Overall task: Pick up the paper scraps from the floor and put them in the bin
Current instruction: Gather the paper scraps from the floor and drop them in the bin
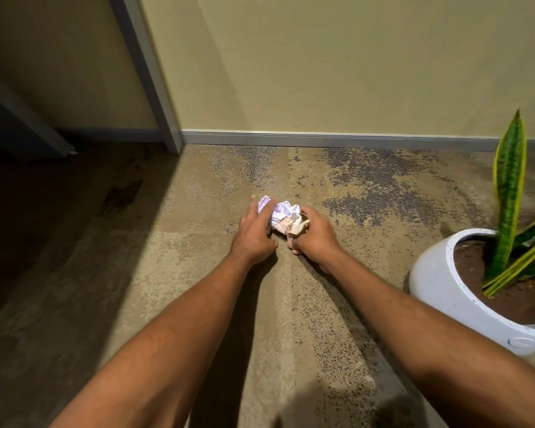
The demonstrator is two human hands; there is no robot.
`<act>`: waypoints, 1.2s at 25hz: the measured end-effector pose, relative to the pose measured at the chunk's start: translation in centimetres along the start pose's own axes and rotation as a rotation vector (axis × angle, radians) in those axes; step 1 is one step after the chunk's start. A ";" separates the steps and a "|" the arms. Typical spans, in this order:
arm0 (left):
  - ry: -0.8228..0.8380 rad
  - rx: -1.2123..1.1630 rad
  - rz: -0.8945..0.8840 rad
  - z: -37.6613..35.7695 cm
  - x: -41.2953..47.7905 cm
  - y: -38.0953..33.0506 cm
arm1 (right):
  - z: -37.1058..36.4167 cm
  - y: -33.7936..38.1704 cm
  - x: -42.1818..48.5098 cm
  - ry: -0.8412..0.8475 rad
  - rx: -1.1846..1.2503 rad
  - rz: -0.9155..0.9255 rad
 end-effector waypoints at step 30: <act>-0.047 -0.466 -0.627 -6.0 -14.9 -21.0 | 16.7 -2.5 -27.6 -0.289 0.644 0.117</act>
Point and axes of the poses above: each hand's wrist, its own x-axis towards the middle knuckle, its own z-axis out of the back of the hand, y = z × x, the point moved 1 cm from there along x, towards the middle knuckle, and after that the axes turned 9 degrees about y, right-handed, at the moved point
